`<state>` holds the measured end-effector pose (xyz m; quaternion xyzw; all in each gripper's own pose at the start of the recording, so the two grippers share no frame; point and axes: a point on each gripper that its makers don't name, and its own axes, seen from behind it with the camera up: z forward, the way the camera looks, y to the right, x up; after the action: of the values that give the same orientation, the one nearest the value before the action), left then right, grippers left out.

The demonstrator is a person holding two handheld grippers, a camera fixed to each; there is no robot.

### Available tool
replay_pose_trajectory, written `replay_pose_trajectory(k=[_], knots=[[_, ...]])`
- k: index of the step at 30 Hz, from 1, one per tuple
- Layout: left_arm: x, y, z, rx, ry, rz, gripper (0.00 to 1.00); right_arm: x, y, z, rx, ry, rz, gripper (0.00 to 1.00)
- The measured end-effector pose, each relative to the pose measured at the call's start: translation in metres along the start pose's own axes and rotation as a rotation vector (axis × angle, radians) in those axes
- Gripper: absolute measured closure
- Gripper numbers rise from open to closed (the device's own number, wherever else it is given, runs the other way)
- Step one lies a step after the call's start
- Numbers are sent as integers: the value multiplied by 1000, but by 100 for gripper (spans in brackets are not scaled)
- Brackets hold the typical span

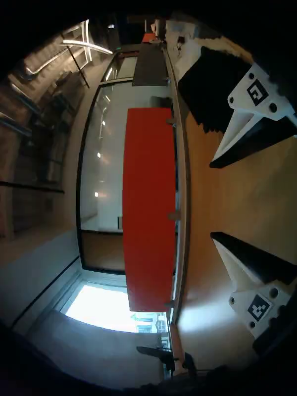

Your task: Fold towel

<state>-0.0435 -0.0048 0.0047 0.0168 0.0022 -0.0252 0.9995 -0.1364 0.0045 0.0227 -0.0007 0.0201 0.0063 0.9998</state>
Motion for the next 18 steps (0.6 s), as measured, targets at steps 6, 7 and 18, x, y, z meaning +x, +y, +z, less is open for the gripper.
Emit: replay_pose_trajectory(k=[6, 7, 18], knots=[[0, 0, 0, 0, 0, 0, 7, 0, 0, -1, 0, 0, 1, 1], [0, 0, 0, 0, 0, 0, 7, 0, 0, 0, 0, 0, 1, 1], [0, 0, 0, 0, 0, 0, 7, -1, 1, 0, 0, -2, 3, 1]])
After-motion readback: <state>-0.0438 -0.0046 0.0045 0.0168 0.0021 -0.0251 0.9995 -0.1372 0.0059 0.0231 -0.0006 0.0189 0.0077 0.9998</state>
